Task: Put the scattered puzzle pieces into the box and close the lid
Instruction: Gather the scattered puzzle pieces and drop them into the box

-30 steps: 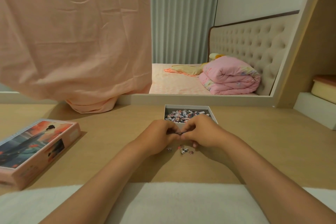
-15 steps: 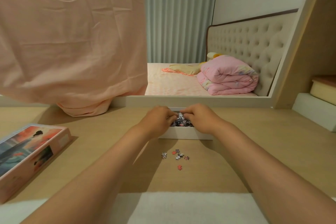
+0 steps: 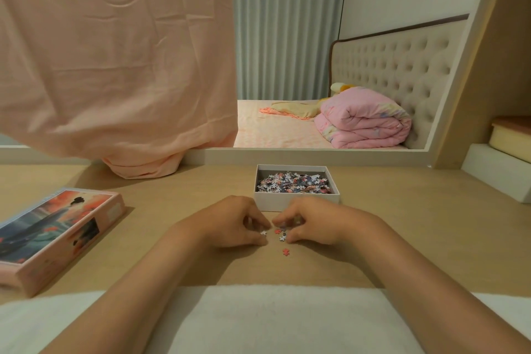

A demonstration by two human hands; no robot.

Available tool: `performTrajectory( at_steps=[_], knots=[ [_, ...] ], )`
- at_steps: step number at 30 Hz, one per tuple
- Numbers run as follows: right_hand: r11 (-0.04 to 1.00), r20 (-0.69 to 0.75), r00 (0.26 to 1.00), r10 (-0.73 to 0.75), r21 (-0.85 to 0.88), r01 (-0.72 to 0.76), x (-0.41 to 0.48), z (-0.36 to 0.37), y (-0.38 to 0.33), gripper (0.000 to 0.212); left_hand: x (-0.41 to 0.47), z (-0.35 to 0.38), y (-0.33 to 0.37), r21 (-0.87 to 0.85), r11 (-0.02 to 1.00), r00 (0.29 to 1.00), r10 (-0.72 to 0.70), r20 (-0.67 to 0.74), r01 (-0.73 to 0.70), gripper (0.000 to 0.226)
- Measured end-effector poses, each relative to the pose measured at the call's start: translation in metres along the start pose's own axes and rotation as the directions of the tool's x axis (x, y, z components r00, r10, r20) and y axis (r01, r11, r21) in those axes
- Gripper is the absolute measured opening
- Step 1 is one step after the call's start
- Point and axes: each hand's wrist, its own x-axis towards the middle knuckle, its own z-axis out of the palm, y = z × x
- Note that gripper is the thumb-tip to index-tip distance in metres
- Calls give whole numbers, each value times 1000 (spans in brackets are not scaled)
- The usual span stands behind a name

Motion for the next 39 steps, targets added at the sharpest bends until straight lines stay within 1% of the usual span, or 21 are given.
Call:
performTrajectory(
  at_steps=[2, 5, 10, 12, 14, 16, 18, 19, 20, 22, 24, 25, 26, 28, 29, 30, 32, 34, 36, 37, 39],
  knots=[
    [1000, -17, 1000, 4, 3, -4, 2, 5, 2, 31, -2, 3, -4, -102, 995, 999, 6, -33, -9, 27],
    [992, -105, 993, 57, 116, -45, 3, 10, 5, 22, -3, 7, -6, -196, 981, 999, -13, -46, 4, 22],
    [987, -125, 989, 83, 145, -65, 5, 10, 6, 7, -2, 6, -1, -198, 980, 1000, -28, 3, 28, 11],
    [988, -121, 989, 87, 134, -71, 4, 10, 6, 3, -1, 7, 2, -186, 982, 1000, -20, -5, 19, 12],
    [991, -129, 989, 78, 121, -63, 4, 10, 6, 4, -1, 10, 4, -173, 985, 999, -7, -46, -1, 12],
    [985, -143, 987, 75, 162, -51, 3, 11, 5, 6, 0, 13, 3, -181, 983, 997, 6, -82, -21, 13],
    [978, -130, 990, 64, 207, -36, 2, 12, 4, 24, 1, 16, 1, -193, 981, 995, 3, -97, -22, 15],
    [981, -119, 991, 56, 190, -33, 2, 12, 4, 31, 2, 17, 1, -185, 983, 995, 0, -99, -18, 15],
    [986, -113, 992, 50, 165, -31, 2, 13, 3, 31, 2, 17, 0, -174, 985, 995, -4, -99, -14, 13],
    [986, -130, 989, 71, 157, -51, 3, 13, 2, 17, 1, 16, -1, -177, 984, 994, -15, -111, -4, 8],
    [983, -153, 984, 91, 173, -64, 3, 12, 2, 6, 1, 15, 0, -261, 965, 985, -57, -162, 13, 10],
    [983, -155, 983, 96, 172, -69, 2, 12, 2, 6, 1, 15, 2, -367, 930, 978, -99, -184, 25, 9],
    [982, -154, 983, 98, 175, -70, 1, 12, 1, 6, 1, 15, 5, -503, 864, 971, -147, -187, 34, 8],
    [969, -178, 979, 103, 239, -59, -2, 10, 3, 7, 0, 14, 12, -741, 669, 964, -230, -135, 56, 7],
    [955, -214, 970, 116, 291, -50, -3, 9, 6, 7, -1, 14, 14, -811, 579, 962, -258, -86, 83, 9],
    [950, -258, 957, 132, 307, -48, -3, 6, 8, 9, -2, 13, 15, -853, 508, 962, -273, -30, 117, 11],
    [972, -299, 944, 138, 223, -71, -3, 4, 13, 22, -3, 12, 17, -893, 417, 964, -258, 63, 170, 16],
    [988, -228, 966, 122, 123, -96, -3, 5, 14, 29, -4, 11, 20, -906, 376, 962, -253, 100, 193, 18],
    [993, -166, 981, 105, 66, -95, -1, 10, 11, 25, -4, 10, 26, -926, 319, 956, -269, 117, 203, 16],
    [994, -163, 981, 101, 57, -93, 1, 12, 10, 22, -3, 9, 28, -946, 252, 955, -264, 135, 203, 16],
    [995, -188, 977, 98, 52, -89, 4, 14, 8, 16, -2, 6, 30, -978, 39, 952, -240, 191, 206, 13]
  ],
)
